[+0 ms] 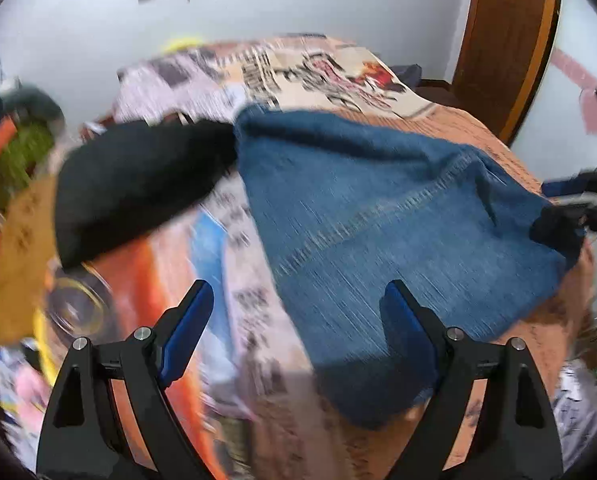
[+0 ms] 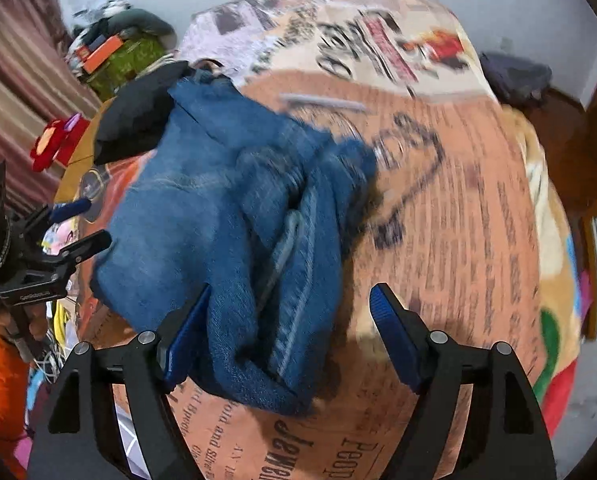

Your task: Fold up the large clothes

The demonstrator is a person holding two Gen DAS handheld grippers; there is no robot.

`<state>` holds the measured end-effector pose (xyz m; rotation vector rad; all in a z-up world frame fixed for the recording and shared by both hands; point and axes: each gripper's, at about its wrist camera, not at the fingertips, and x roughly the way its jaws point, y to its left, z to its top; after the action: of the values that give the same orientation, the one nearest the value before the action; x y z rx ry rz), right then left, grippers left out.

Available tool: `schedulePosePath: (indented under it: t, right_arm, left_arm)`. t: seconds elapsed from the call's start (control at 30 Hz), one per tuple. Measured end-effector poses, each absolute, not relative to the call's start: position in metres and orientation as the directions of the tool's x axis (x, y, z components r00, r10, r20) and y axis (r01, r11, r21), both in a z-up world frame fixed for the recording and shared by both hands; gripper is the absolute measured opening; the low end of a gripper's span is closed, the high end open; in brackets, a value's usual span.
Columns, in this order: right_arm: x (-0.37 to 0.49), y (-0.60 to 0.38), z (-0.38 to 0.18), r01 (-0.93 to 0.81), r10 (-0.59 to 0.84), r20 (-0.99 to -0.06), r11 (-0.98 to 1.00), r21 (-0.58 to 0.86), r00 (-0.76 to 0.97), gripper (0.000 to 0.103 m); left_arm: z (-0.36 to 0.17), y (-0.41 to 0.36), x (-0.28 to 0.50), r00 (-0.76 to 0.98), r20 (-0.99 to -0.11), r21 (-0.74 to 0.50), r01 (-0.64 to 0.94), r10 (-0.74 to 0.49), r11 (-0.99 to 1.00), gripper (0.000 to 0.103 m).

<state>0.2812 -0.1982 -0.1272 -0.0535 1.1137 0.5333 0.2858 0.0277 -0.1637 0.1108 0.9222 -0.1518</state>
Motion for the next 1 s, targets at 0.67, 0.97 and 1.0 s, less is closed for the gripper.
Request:
schedulePosePath:
  t: [0.67,0.97,1.0]
  right_arm:
    - [0.411,-0.111,-0.176,-0.556,0.301,-0.949,0.806,0.201,0.094,0.077]
    - [0.426,-0.152,-0.176,-0.410,0.231,-0.939,0.905,0.111,0.256,0.075]
    - [0.422,-0.160,-0.170,-0.406,0.245,-0.935,0.905,0.126,0.257,0.075]
  left_arm:
    - [-0.200,0.039,0.359,0.548,-0.831,-0.010,0.157,-0.095,0.988,0.094]
    - [-0.205,0.048,0.360,0.520,-0.846,-0.069,0.111,-0.117,0.991,0.095]
    - [-0.203,0.048,0.359,0.521,-0.846,-0.065,0.108,-0.112,0.992,0.095]
